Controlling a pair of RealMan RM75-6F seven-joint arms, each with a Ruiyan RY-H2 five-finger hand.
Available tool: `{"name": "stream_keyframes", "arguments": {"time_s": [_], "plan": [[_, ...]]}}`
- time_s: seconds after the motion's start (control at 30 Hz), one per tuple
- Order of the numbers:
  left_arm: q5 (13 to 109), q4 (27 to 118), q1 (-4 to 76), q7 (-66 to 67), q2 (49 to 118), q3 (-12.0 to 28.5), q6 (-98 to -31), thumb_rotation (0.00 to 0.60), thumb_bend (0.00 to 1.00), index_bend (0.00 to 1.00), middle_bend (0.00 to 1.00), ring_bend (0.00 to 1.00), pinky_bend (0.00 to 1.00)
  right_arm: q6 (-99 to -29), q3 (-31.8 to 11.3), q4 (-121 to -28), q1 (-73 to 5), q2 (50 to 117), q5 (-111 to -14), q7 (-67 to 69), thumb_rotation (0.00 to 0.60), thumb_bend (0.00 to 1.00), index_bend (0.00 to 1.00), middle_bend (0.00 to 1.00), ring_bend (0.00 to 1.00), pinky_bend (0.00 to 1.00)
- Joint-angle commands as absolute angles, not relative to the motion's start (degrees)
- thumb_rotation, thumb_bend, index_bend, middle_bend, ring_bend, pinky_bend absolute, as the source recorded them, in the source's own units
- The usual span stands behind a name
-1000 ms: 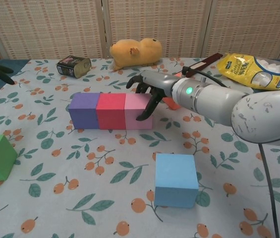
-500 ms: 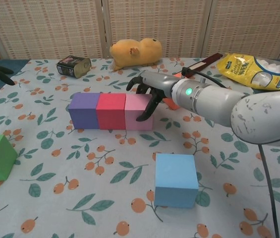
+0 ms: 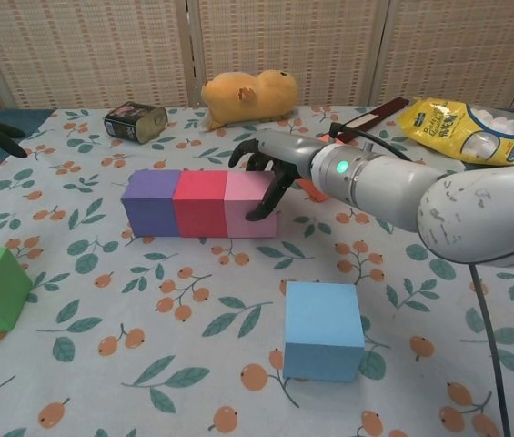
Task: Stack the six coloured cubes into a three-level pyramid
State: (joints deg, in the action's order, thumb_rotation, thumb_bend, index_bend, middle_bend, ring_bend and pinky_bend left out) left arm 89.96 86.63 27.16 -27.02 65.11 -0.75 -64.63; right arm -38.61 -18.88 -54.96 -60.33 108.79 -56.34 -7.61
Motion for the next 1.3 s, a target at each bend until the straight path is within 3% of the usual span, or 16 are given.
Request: {"name": "stream_keyframes", "arguments": {"time_s": [0.03,1.1,1.3], "plan": [[90.0,86.6,27.2,-27.0,65.1,-0.8,-64.6,0.600,0.31,0.20,0.00,0.04,0.18,-38.5,-18.9,-54.8,-60.4,108.9,-56.3,-7.5,0.600,0.08,0.19,0.35,0.21,0.21],[90.0,85.6,27.1,-28.3,65.6,-1.0,-64.5,0.600,0.31,0.20,0.00,0.04,0.18,-37.6,-19.4,-52.9,-61.2,110.1,-56.5,-6.7,0.600,0.08,0.16,0.35,0.21,0.20],[90.1,85.4,27.1,-28.4,65.7,-1.0,-64.6,0.600,0.31,0.20,0.00,0.04,0.18,-37.3,-19.4,-52.8,-61.2,110.1,-56.6,-6.5,0.600,0.08,0.05,0.32,0.18,0.17]]}}
